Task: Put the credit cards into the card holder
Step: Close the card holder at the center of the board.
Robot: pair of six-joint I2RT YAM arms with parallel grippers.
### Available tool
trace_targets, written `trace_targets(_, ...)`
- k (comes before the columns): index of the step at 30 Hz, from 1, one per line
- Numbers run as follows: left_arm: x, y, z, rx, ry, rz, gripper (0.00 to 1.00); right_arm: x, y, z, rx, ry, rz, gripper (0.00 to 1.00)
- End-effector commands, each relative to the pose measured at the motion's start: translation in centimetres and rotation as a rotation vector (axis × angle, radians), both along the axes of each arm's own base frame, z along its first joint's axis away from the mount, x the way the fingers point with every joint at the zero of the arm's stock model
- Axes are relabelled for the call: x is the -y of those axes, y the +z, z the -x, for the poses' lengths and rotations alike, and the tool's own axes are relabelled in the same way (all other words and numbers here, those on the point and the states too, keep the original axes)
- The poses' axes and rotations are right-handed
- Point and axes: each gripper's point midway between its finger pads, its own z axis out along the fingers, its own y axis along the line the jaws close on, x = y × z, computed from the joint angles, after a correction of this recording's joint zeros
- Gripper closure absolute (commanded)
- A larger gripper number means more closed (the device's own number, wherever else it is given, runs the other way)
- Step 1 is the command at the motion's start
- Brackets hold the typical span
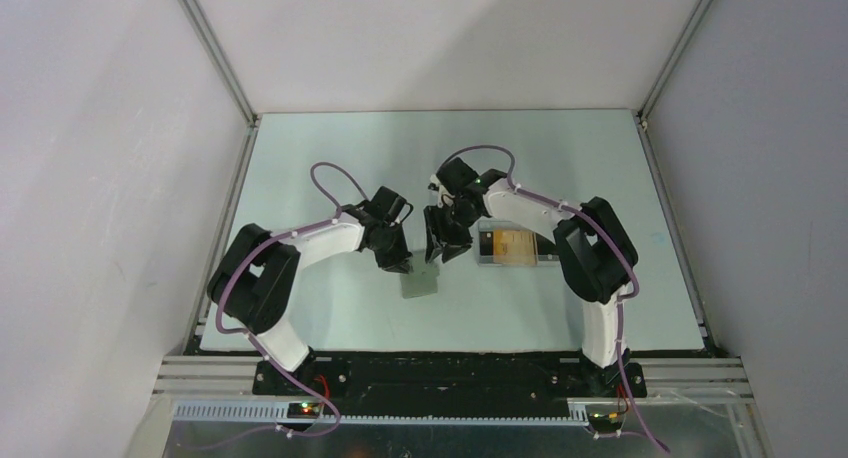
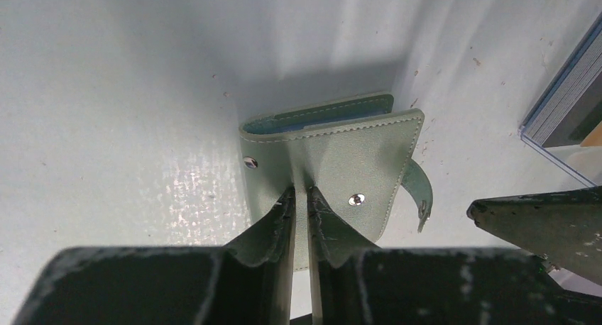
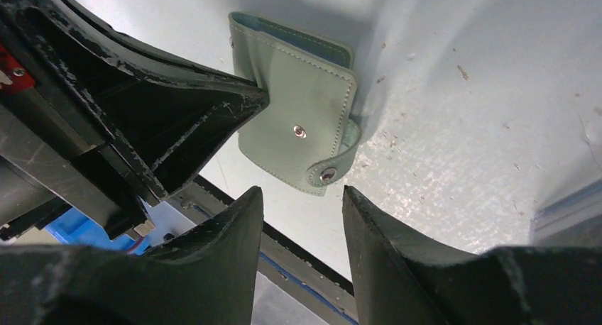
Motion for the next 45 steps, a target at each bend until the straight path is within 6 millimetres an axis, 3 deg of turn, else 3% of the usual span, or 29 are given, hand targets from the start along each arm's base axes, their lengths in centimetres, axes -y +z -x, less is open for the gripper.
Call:
trace_targets(1, 0.1, -1.5, 0.1, -0.011, -0.012, -0.029, 0.84, 0.8, 0.7, -0.6, 0.063, -0.003, 0.093, 0.52)
trace_targets(12, -0.1, -1.7, 0.2, -0.015, -0.010, -0.032, 0.84, -0.4, -0.6, 0.1, 0.065, 0.051, 0.161, 0.53)
trace_targets(21, 0.0, -1.8, 0.3, -0.018, -0.012, -0.034, 0.84, 0.1, -1.7, 0.0, 0.083, 0.062, 0.248, 0.57)
trace_targets(27, 0.0, -1.9, 0.3, -0.021, -0.013, -0.034, 0.84, 0.1, -1.5, -0.1, 0.090, 0.063, 0.250, 0.70)
trace_targets(37, 0.1, -1.9, 0.3, -0.025, -0.017, -0.032, 0.84, -0.6, -0.9, 0.0, 0.065, 0.065, 0.198, 1.00)
trace_targets(45, 0.1, -2.0, 0.3, -0.028, -0.020, -0.032, 0.85, -1.9, -0.4, -0.1, -0.007, 0.035, 0.038, 1.00)
